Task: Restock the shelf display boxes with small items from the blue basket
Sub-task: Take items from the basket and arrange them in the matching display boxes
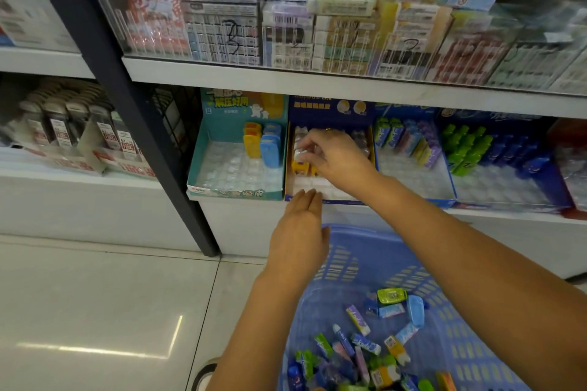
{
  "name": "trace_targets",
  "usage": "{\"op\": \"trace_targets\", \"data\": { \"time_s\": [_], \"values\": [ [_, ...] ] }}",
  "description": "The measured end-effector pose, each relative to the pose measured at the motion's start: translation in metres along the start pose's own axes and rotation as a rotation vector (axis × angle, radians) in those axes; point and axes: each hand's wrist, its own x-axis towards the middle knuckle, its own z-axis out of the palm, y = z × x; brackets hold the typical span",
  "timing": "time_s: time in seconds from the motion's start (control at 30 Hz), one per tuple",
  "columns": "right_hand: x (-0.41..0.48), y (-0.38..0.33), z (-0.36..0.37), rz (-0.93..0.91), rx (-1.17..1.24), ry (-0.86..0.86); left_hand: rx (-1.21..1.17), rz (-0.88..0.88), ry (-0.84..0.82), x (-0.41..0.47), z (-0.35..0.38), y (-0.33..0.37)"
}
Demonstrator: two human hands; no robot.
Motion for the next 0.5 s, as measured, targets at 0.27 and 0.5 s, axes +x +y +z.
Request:
{"op": "trace_targets", "data": {
  "time_s": [0.27, 0.5],
  "values": [
    [0.007, 0.004, 0.003, 0.013, -0.012, 0.006, -0.011, 0.021, 0.025, 0.003, 0.001, -0.004],
    [0.002, 0.003, 0.012, 0.023, 0.09, 0.082, -0.014, 0.033, 0.034, 0.003, 0.001, -0.005]
  ]
}}
